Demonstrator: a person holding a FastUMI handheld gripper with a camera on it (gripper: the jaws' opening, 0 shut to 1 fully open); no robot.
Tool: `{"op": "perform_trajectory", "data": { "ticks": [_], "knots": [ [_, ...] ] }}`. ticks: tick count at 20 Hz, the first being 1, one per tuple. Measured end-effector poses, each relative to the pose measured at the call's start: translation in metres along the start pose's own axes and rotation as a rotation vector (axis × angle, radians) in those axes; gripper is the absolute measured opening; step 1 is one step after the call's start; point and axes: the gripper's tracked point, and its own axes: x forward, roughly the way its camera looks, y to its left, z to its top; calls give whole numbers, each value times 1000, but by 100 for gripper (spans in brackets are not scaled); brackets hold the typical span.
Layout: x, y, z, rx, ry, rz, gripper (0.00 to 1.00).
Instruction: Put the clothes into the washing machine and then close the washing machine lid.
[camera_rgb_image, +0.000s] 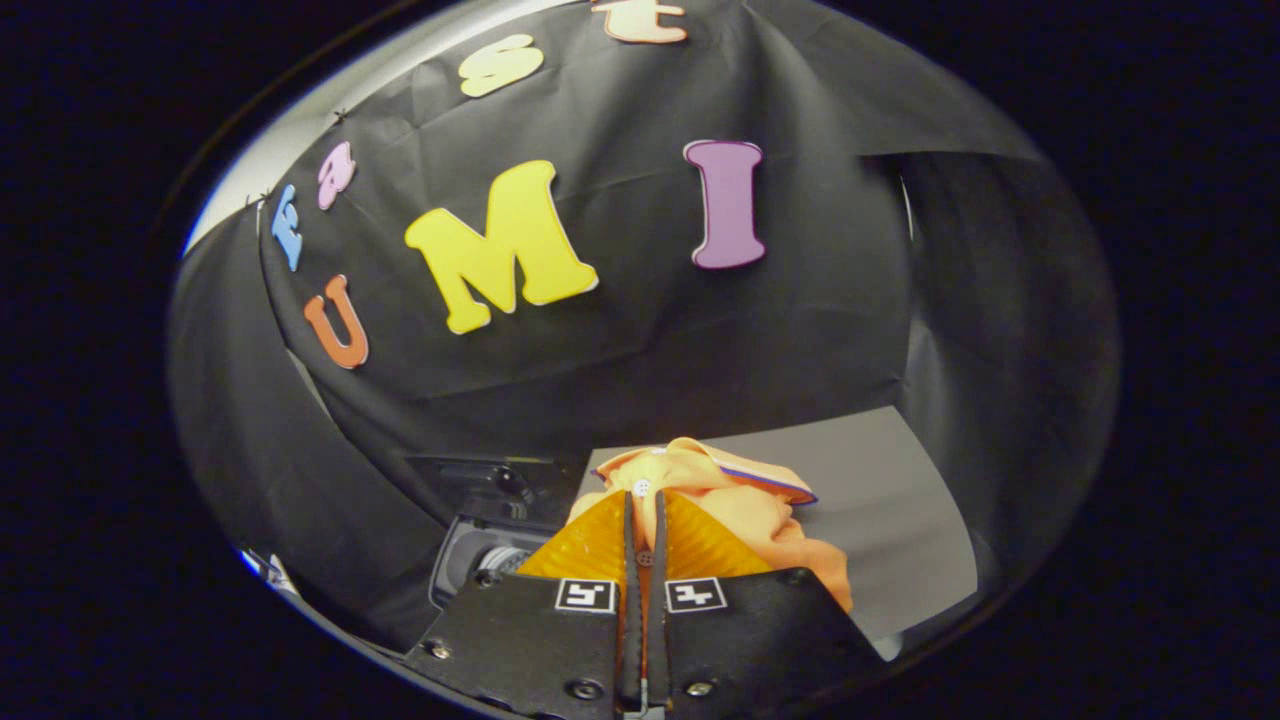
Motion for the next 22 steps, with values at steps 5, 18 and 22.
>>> {"op": "perform_trajectory", "data": {
  "ticks": [5,18,22],
  "knots": [
    [-9,60,30,-32,-55,97,5],
    [-11,256,60,-126,-103,370,5],
    [9,297,34,-144,-38,419,5]
  ]
}}
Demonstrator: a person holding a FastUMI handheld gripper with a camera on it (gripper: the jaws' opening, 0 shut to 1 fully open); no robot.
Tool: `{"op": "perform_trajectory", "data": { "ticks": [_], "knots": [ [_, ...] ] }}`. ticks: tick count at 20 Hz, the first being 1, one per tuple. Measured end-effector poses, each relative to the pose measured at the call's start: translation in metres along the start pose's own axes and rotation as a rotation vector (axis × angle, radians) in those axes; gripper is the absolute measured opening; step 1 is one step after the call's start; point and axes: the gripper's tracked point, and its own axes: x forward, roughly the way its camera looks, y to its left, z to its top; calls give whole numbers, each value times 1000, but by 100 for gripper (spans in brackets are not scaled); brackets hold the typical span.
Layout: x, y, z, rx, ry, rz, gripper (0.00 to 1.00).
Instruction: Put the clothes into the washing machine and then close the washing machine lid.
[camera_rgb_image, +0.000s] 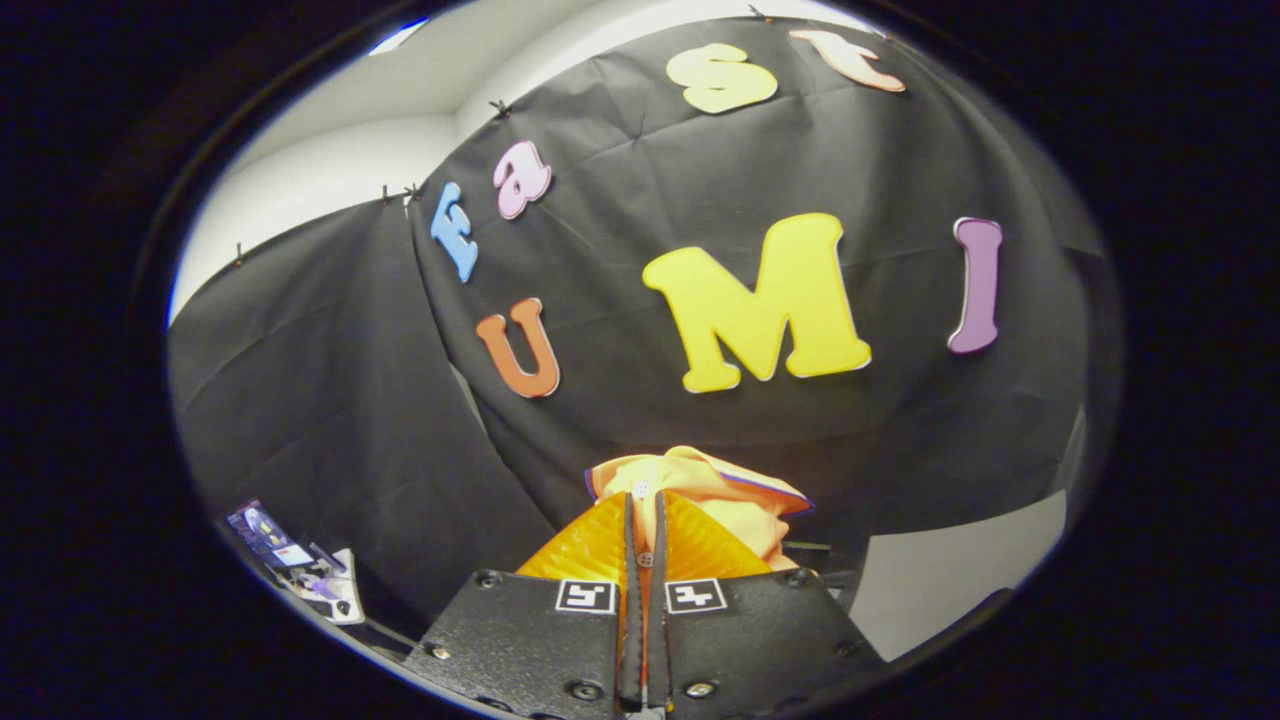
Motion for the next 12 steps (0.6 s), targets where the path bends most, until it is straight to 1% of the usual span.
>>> {"op": "perform_trajectory", "data": {
  "ticks": [5,8,12],
  "knots": [
    [43,16,-42,26,102,34,5],
    [65,17,-70,40,162,30,5],
    [90,6,-108,47,247,3,5]
  ]
}}
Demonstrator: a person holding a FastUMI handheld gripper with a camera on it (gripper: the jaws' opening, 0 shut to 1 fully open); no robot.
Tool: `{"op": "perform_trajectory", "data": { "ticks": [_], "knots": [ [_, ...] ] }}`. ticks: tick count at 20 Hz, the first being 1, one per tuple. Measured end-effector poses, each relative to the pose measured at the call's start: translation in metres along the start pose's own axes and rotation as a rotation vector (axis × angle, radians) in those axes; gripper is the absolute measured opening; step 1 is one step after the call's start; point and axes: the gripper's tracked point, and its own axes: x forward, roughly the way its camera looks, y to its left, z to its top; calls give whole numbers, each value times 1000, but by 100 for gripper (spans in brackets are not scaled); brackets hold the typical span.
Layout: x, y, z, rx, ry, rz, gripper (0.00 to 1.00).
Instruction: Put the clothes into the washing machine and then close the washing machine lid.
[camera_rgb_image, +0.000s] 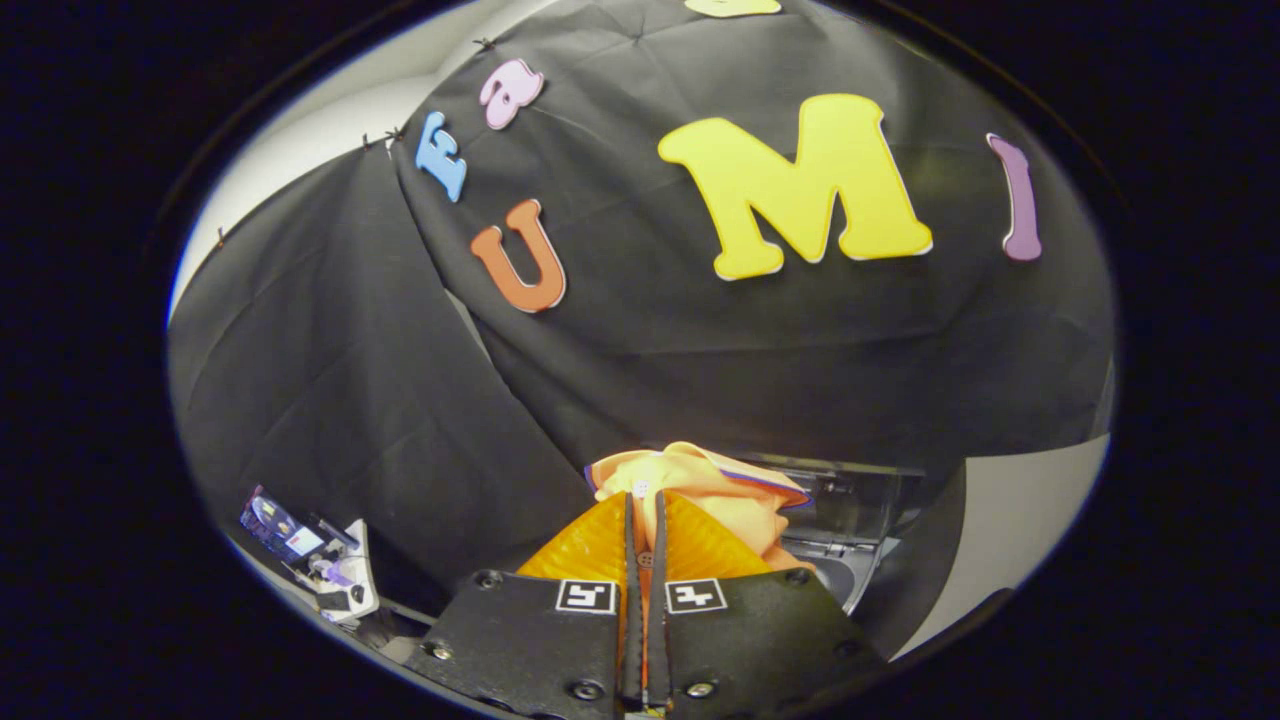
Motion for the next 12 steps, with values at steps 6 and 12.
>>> {"op": "perform_trajectory", "data": {
  "ticks": [6,12],
  "knots": [
    [42,-29,-42,21,106,-54,5],
    [76,-62,-81,46,221,-106,5]
  ]
}}
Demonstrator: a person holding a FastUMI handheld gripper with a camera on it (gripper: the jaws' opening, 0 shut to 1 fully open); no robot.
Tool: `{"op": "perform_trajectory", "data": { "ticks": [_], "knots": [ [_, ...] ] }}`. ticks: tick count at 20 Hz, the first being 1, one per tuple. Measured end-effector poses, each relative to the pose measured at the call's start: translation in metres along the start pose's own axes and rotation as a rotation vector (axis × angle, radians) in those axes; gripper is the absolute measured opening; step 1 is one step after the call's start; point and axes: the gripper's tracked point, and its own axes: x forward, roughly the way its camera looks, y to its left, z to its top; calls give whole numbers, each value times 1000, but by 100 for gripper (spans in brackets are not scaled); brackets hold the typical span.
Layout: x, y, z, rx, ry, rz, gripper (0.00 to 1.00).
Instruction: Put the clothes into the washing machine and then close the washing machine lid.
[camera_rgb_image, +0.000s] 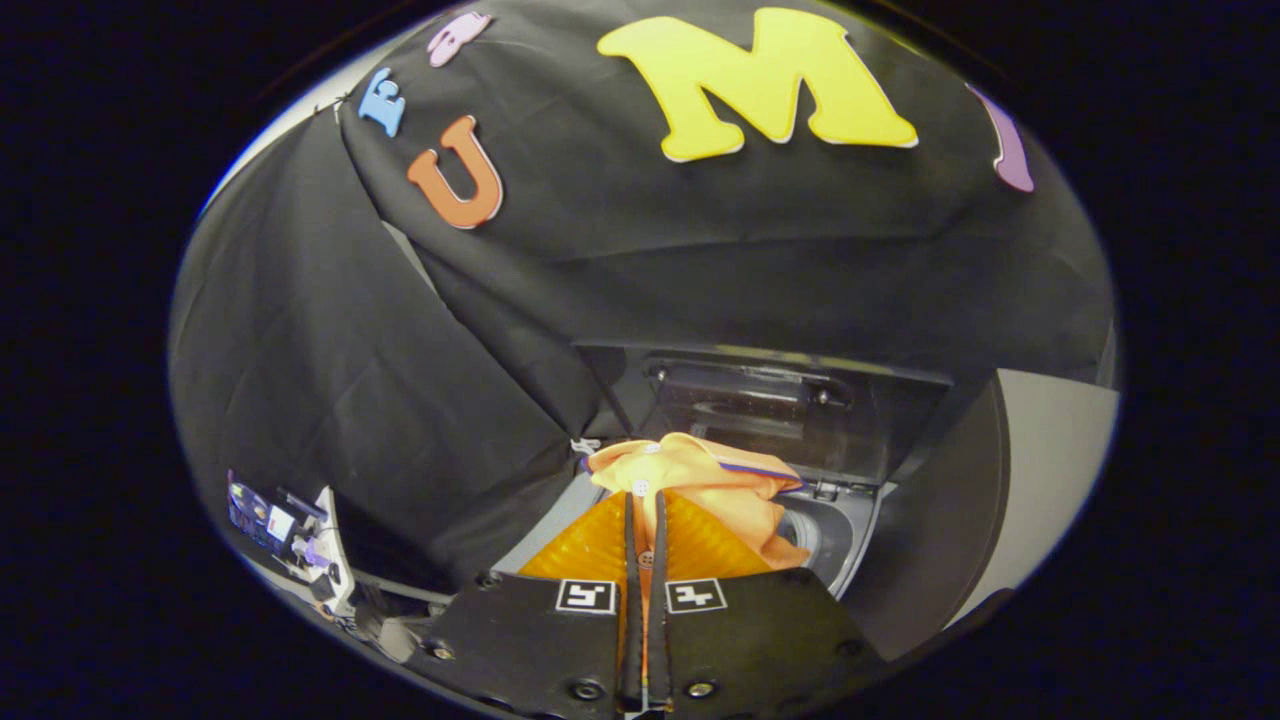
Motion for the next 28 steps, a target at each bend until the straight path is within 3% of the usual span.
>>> {"op": "perform_trajectory", "data": {
  "ticks": [12,24,27,28],
  "knots": [
    [62,-38,-31,29,212,-123,5],
    [70,-50,-40,66,238,-189,5],
    [68,-51,-41,89,231,-176,18],
    [66,-53,-38,78,229,-186,34]
  ]
}}
